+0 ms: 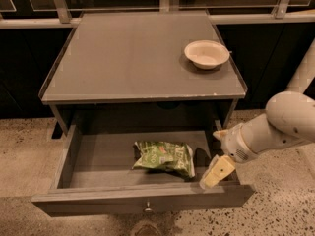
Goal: Pick green jalapeno chip bag from top drawer and place on counter
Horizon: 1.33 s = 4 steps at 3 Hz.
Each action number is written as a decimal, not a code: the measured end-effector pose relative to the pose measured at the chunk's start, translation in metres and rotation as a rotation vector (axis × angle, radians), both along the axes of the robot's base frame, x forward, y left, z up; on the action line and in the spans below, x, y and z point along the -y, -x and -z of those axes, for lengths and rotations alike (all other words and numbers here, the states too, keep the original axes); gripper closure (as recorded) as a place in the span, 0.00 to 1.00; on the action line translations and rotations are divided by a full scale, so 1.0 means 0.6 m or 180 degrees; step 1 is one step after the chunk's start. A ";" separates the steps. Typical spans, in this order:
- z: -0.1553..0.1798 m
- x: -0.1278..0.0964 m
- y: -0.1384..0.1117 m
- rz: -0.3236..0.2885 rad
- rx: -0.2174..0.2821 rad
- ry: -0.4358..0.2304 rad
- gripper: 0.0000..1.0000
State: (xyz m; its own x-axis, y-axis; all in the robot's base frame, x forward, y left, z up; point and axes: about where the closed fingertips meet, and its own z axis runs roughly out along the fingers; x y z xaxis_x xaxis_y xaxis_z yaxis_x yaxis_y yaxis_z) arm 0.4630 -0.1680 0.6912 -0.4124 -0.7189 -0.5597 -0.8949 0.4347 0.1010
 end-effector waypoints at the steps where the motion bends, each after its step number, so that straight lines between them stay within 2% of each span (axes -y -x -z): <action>1: 0.012 -0.003 0.000 -0.0009 -0.0039 -0.0021 0.00; 2: 0.024 -0.003 -0.004 0.0053 -0.0025 -0.0095 0.00; 3: 0.042 -0.023 -0.036 -0.0078 -0.0051 -0.0099 0.00; 4: 0.053 -0.068 -0.093 -0.0301 -0.0024 -0.0111 0.00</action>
Offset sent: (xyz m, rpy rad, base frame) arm 0.0062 -0.0012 -0.0228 0.0610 -0.0004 -0.0481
